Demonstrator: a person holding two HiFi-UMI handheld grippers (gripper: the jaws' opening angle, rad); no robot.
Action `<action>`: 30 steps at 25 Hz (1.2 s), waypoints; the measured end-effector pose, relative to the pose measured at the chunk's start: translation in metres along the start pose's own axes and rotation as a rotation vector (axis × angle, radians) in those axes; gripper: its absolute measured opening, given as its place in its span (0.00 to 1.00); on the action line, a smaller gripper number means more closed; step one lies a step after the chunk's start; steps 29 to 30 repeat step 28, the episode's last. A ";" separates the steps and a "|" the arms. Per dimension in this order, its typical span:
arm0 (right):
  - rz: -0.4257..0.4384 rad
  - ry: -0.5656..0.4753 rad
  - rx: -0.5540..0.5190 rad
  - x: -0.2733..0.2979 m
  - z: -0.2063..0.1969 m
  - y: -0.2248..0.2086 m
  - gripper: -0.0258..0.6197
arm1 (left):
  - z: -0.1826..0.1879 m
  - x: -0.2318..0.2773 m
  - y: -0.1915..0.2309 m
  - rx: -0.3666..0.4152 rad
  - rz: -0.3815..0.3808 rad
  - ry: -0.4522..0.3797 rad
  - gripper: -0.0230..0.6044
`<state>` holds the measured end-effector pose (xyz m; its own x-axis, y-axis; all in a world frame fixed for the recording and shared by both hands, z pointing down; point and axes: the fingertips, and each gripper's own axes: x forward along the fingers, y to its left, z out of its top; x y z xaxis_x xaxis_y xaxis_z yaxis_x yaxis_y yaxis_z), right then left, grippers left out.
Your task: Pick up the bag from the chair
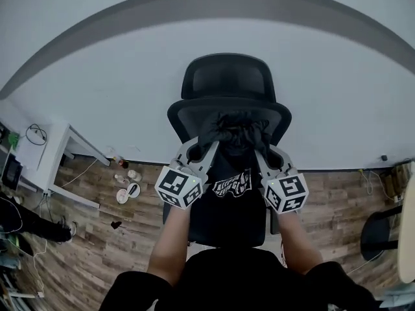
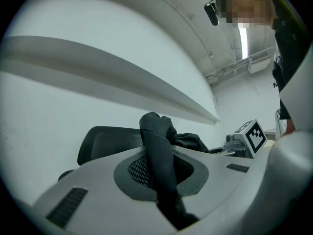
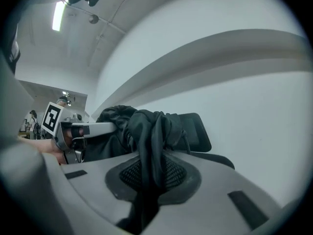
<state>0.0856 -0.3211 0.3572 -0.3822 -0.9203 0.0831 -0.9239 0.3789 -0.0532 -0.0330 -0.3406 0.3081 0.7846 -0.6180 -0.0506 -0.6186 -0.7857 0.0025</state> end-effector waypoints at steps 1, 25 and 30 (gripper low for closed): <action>0.003 -0.008 -0.015 -0.001 0.006 0.001 0.13 | 0.006 0.000 -0.001 0.001 0.003 -0.009 0.12; -0.029 -0.047 -0.097 -0.009 0.018 0.005 0.13 | 0.021 0.001 -0.019 0.030 -0.002 -0.004 0.12; -0.024 -0.051 -0.109 -0.008 0.020 0.010 0.13 | 0.022 -0.003 -0.018 0.027 0.001 -0.009 0.12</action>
